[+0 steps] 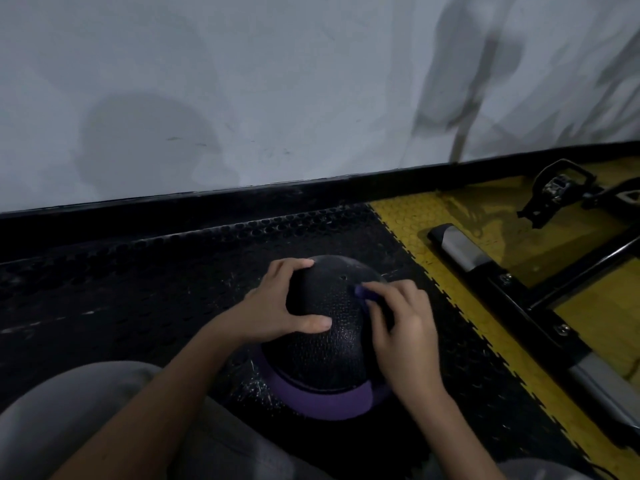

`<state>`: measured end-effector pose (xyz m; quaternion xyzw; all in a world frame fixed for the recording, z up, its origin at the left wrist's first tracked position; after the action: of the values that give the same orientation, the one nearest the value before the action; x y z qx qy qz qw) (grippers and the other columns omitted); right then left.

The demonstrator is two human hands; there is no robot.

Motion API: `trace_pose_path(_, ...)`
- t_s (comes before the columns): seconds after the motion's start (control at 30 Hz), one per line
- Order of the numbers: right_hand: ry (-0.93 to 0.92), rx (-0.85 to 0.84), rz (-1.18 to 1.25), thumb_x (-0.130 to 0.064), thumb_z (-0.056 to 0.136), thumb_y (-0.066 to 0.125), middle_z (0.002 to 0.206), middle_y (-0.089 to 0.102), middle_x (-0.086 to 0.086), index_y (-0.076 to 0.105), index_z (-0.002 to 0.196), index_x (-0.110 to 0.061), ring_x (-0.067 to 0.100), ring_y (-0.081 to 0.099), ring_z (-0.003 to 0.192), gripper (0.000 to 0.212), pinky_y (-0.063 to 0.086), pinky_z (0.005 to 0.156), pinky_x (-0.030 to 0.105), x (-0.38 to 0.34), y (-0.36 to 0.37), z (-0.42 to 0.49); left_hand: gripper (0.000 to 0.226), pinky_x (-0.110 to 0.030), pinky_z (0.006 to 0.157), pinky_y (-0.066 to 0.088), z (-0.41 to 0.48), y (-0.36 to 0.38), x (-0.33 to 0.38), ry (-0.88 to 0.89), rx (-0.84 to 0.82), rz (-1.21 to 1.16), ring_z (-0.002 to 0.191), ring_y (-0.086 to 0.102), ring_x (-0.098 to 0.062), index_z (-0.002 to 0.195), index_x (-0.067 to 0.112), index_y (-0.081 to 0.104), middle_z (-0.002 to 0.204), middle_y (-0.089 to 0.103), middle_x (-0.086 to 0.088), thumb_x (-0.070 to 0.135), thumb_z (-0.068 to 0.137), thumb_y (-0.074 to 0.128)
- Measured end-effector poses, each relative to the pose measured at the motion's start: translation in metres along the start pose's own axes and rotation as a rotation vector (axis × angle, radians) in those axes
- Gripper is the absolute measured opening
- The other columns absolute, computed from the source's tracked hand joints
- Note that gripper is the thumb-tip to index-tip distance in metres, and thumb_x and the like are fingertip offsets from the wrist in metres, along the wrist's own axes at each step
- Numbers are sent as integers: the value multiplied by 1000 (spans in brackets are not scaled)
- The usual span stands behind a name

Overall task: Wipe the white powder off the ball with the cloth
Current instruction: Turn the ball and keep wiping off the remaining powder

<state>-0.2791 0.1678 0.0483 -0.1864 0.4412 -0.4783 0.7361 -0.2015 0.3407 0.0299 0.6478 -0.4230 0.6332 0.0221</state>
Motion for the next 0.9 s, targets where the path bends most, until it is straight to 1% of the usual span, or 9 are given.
trace_pose_path(0.07, -46, -33, 24, -15, 85, 57, 89, 56, -1, 68, 103, -14, 13, 48, 85, 21, 31, 74, 14, 2, 0, 2, 96, -46, 110, 27, 0, -4, -2, -13, -12, 2, 130, 26, -10, 127, 49, 21, 124, 16, 29, 73, 44, 65)
trace_pose_path(0.23, 171, 15, 98, -6, 89, 59, 90, 56, 0, 67, 104, -9, 25, 57, 89, 17, 31, 75, 15, 30, 2, 9, 98, -36, 109, 28, -1, -12, -2, 5, -6, -16, 130, 28, -9, 132, 44, 26, 132, 19, 22, 70, 45, 64)
trace_pose_path(0.33, 94, 100, 26, -8, 86, 55, 90, 57, 4, 66, 102, -8, 19, 50, 83, 19, 31, 73, 15, 11, 9, -3, 74, -44, 113, 23, -1, -6, 4, 112, 95, -54, 131, 29, -8, 120, 52, 36, 135, 26, 20, 65, 51, 61)
trace_pose_path(0.4, 73, 137, 49, -10, 86, 54, 91, 56, 4, 65, 102, -9, 17, 47, 82, 20, 33, 74, 17, -3, 12, -8, 54, -47, 113, 17, -3, 5, 9, 195, 217, -20, 130, 30, -5, 114, 57, 39, 130, 31, 28, 66, 61, 51)
trace_pose_path(0.47, 23, 90, 114, -15, 89, 50, 93, 53, 2, 65, 105, -11, 15, 46, 85, 22, 35, 77, 15, -14, 15, -11, 35, -42, 114, 6, -6, 13, 6, 192, 356, 121, 125, 30, 1, 105, 62, 36, 121, 28, 41, 70, 70, 31)
trace_pose_path(0.57, -157, -63, 255, -16, 90, 49, 95, 51, 1, 65, 108, -13, 13, 46, 91, 24, 34, 85, 13, -18, 11, -12, 37, -30, 107, -5, -11, 4, -2, 105, 421, 204, 116, 25, 7, 100, 61, 35, 114, 29, 41, 70, 70, 16)
trace_pose_path(0.67, -181, -77, 268, -17, 89, 51, 97, 49, -3, 65, 107, -20, 16, 50, 92, 23, 36, 85, 16, 1, 9, -10, 30, -34, 111, 3, -4, -10, -5, 45, 437, 116, 119, 28, 2, 102, 58, 39, 120, 37, 32, 59, 75, 26)
trace_pose_path(0.8, 150, 44, 338, -22, 87, 53, 93, 49, -7, 62, 103, -33, 17, 52, 92, 21, 39, 85, 16, 13, 21, -5, 43, -43, 109, 25, 9, -10, -1, 92, 547, 46, 125, 41, -12, 115, 37, 57, 129, 50, 16, 42, 82, 29)
trace_pose_path(0.9, 9, 47, 226, -23, 87, 49, 99, 49, -4, 62, 109, -26, 11, 43, 94, 26, 33, 88, 14, -15, 26, -14, 48, -44, 105, 30, 11, -10, -4, 73, 626, 80, 121, 45, -14, 113, 32, 59, 128, 53, 14, 52, 81, 30)
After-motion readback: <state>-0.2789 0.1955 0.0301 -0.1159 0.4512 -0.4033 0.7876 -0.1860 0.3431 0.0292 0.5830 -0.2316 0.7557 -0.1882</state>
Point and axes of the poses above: each hand's wrist, its own z-axis towards the middle knuckle, its own y-axis out of the palm, x = y × z, the point moved 3 cm from there along z, towards the middle knuckle
